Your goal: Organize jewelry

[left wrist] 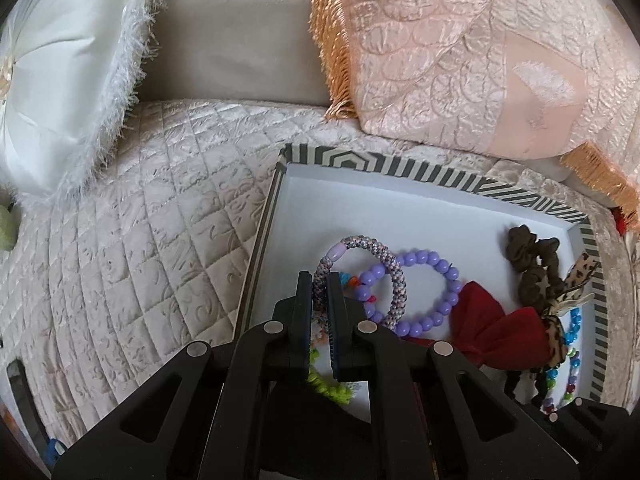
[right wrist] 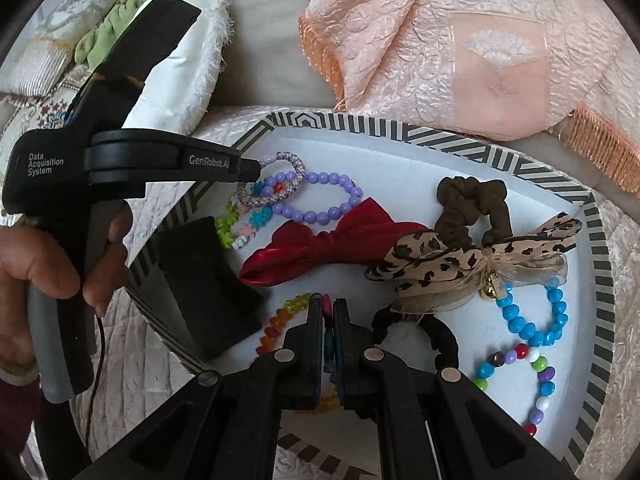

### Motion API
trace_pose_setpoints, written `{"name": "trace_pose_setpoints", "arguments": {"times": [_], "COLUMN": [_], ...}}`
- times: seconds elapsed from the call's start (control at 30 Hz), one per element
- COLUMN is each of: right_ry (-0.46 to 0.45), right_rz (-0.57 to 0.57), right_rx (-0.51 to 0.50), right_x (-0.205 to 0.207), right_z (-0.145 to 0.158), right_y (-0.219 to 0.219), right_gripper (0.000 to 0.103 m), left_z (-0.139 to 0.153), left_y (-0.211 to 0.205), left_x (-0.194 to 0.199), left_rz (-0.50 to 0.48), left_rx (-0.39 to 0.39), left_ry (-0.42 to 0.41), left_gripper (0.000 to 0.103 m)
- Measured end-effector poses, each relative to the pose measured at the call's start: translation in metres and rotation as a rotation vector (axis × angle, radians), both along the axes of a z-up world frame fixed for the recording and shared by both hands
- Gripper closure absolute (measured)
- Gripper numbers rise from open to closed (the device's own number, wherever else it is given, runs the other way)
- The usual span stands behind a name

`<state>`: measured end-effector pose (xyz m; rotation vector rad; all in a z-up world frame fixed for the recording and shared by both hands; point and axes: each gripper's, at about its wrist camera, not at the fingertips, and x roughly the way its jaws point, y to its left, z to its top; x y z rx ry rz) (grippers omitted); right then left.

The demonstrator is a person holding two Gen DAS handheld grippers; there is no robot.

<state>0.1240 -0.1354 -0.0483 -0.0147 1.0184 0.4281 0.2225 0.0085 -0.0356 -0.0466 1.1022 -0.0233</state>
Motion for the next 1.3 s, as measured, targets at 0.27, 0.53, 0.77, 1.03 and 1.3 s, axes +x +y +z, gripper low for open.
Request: {"name": "trace_pose_setpoints", "arguments": {"times": [0.27, 0.53, 0.77, 1.03, 1.3], "right_ry": [-0.030, -0.058, -0.097, -0.077, -0.084], "right_rz": [-0.027, -0.104, -0.219, -0.292, -0.311], "right_rx": [0.044, 0.083, 0.064, 0.033, 0.032], "right_x": [-0.010, -0.036, -0.059, -0.074, -0.094], "right_z": [0.012, 0.027, 0.041, 0.041, 0.045], "right_y": [-0.010, -0.030, -0.050, -0.060, -0.065], "right_gripper": [0.083, 0.075, 0.072, 0.069, 0.065], "left_z": [0.004, 0.028, 0.046, 0.051, 0.056], "left_y": [0.002, 0.003, -0.007, -0.018, -0.024], "left_x": [-0.007, -0.038, -0.083, -0.131, -0.162], "left_rz": [0.002, 0.004, -0.007, -0.017, -0.021], "left_rx": [0.004, 0.010, 0.019, 0.014, 0.007], "left_ry": [-0.008, -0.063, -0.119, -0.144, -0.166], "left_gripper": [0.060, 0.052, 0.051, 0.051, 0.051]}}
